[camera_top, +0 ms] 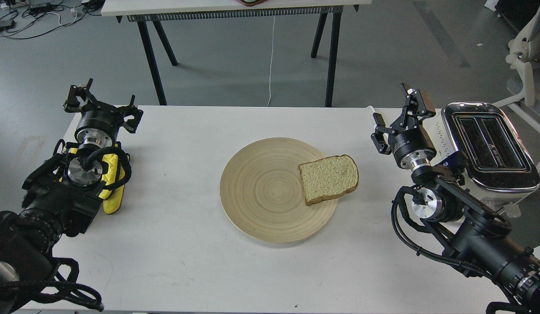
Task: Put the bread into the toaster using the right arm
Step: 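Move the right gripper away from the toaster toward the bread slice, then lower the right gripper onto the bread slice edge and close it, then lift the bread slice off the plate and carry it above the toaster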
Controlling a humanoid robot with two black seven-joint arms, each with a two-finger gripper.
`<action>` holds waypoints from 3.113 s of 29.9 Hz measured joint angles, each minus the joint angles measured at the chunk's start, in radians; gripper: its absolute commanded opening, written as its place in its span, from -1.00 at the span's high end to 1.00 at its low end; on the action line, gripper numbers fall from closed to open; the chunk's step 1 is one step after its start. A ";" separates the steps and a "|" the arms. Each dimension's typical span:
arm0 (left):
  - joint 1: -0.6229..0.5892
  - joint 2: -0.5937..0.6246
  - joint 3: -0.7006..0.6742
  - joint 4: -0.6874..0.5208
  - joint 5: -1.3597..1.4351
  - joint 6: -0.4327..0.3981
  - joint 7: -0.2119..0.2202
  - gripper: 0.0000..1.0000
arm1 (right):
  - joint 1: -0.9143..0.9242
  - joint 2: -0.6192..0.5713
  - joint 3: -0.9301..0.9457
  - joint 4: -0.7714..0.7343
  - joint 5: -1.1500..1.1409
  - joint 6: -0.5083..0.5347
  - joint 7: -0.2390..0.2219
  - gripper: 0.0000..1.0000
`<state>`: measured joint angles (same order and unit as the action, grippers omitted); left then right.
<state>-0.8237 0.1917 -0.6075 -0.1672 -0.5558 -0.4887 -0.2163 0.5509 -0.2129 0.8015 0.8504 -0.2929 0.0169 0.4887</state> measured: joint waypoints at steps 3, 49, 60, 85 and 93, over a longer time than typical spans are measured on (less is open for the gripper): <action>0.000 0.000 0.000 0.000 0.000 0.000 0.000 -1.00 | 0.000 -0.001 -0.002 0.003 0.000 0.000 0.000 -0.99; 0.000 0.000 0.000 0.000 0.000 0.000 0.000 -1.00 | 0.054 -0.200 -0.756 0.115 -0.424 -0.506 0.000 -0.99; 0.000 0.000 0.000 0.000 -0.001 0.000 0.000 -1.00 | 0.038 -0.118 -0.759 0.107 -0.425 -0.505 0.000 -0.85; 0.000 0.000 0.000 0.000 0.000 0.000 0.000 -1.00 | 0.008 -0.112 -0.742 0.046 -0.417 -0.506 0.000 0.99; 0.000 0.000 0.000 0.000 0.000 0.000 0.000 -1.00 | 0.025 -0.111 -0.724 0.070 -0.414 -0.506 0.000 0.99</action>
<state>-0.8237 0.1917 -0.6075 -0.1672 -0.5558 -0.4887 -0.2162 0.5756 -0.3237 0.0774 0.9207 -0.7073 -0.4888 0.4884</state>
